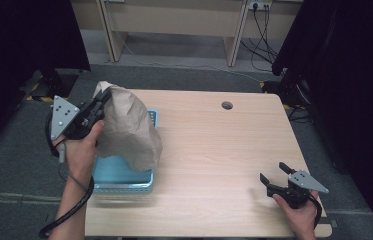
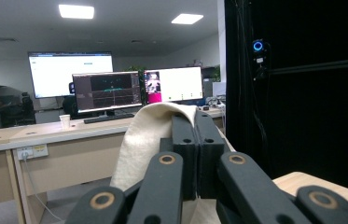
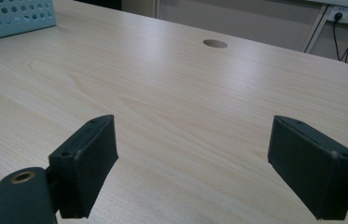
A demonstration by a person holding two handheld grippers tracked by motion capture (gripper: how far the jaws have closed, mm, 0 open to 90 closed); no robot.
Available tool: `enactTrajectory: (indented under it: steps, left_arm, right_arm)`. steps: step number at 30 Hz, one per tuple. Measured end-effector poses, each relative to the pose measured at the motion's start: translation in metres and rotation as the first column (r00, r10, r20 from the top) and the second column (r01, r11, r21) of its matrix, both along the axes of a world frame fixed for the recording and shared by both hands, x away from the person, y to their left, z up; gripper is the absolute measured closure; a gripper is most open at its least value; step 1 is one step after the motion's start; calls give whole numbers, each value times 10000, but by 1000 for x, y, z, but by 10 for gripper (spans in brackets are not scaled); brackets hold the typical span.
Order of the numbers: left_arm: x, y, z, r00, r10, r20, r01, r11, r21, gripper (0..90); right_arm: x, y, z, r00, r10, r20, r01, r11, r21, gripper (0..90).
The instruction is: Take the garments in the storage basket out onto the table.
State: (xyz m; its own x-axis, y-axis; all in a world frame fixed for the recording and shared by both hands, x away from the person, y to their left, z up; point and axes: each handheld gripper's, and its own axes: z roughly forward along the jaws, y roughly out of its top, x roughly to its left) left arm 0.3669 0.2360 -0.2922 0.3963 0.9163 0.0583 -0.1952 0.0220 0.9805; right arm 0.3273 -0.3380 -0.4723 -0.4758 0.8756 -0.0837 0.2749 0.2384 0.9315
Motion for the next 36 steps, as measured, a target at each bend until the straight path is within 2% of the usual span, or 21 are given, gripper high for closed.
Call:
enactTrajectory:
  steps: [36]
  left_arm:
    - [-1,-3,33,9978,-139,654,156,9996,-250,897]
  right_arm:
    - [0,0,0,10000,-10,11,10,10000,-18,167]
